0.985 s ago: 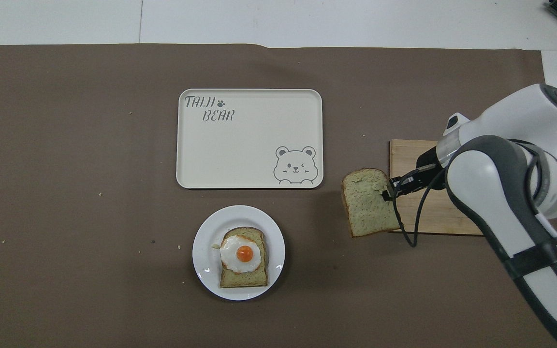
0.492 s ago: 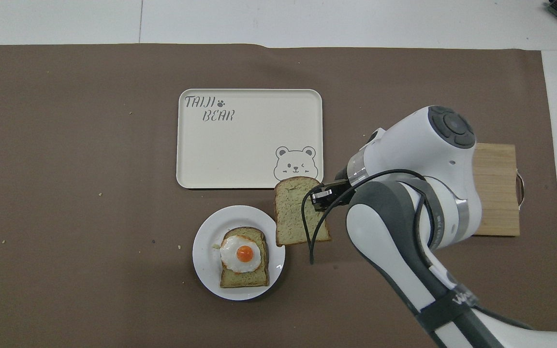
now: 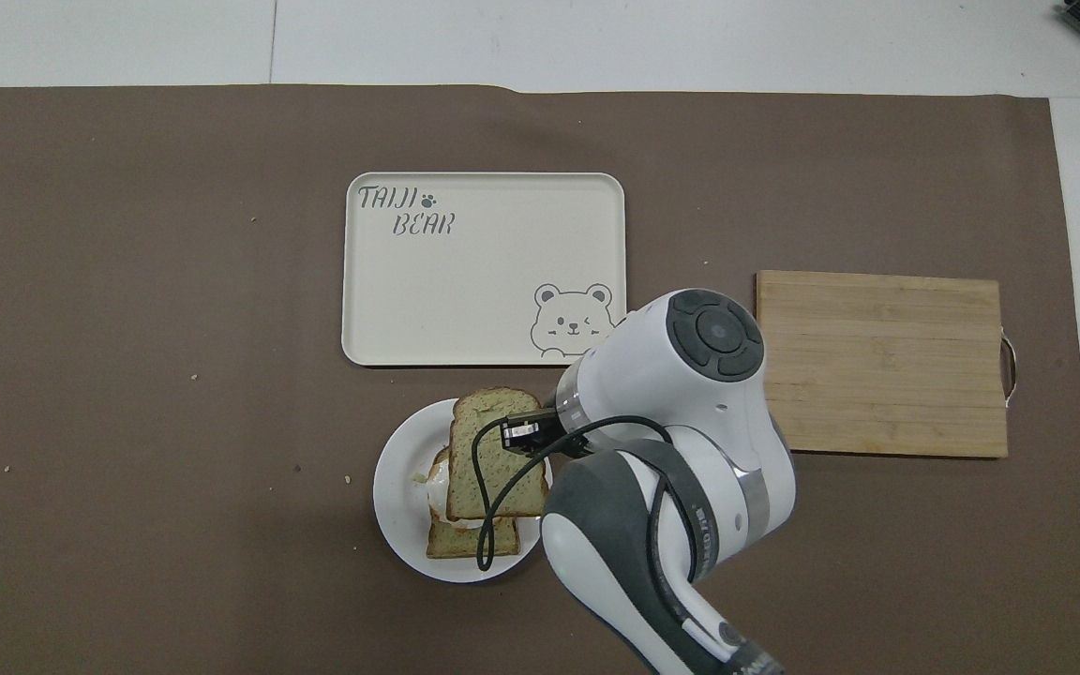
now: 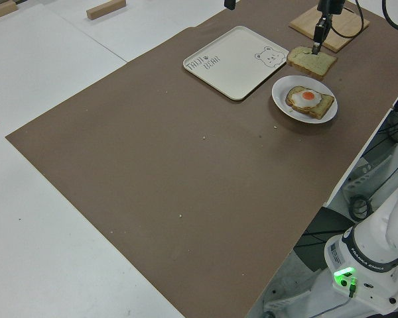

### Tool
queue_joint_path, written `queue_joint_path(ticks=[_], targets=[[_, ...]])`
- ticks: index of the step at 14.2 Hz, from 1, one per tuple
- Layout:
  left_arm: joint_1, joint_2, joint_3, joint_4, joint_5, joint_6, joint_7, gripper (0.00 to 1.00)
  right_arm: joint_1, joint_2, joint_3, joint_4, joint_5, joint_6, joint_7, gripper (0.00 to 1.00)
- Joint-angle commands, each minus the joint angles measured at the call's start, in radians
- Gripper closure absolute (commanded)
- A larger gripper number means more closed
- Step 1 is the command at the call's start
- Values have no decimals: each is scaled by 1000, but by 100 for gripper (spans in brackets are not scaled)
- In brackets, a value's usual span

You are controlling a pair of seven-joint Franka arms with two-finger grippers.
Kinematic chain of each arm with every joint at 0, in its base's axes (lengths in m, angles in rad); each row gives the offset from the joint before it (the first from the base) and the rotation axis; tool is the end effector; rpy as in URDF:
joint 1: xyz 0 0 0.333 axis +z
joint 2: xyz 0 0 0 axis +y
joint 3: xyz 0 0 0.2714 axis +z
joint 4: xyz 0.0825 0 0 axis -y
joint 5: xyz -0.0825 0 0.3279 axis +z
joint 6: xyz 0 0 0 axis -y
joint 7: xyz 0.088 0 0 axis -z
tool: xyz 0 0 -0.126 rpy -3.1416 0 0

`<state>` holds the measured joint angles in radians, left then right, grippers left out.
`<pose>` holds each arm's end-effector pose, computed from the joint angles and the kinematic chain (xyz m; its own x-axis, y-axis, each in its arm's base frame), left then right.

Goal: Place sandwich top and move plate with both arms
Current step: 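Carry the bread slice with the right gripper over the egg toast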

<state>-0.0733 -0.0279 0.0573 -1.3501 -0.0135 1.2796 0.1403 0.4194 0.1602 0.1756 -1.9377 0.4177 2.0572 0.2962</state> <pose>0.4549 -0.0088 0.6376 0.9864 -0.1596 -0.0401 -0.1588 -0.9871 0.0205 0.4287 0.3219 0.3719 0.9751 0.1225 -0.1848 0.0542 -0.9399 -0.3372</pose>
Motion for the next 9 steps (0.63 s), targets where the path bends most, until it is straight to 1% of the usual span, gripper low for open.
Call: queue_joint_path(ticks=[1, 5, 9], targets=[[-2, -27, 1, -29, 9, -5, -8, 0, 34, -24, -2, -55, 33, 26, 21, 100], [0, -26, 1, -29, 9, -2, -8, 0, 110, -5, -2, -101, 33, 104, 21, 100], [-2, -27, 1, -29, 9, -2, -7, 0, 131, 25, -2, -122, 33, 155, 23, 100]])
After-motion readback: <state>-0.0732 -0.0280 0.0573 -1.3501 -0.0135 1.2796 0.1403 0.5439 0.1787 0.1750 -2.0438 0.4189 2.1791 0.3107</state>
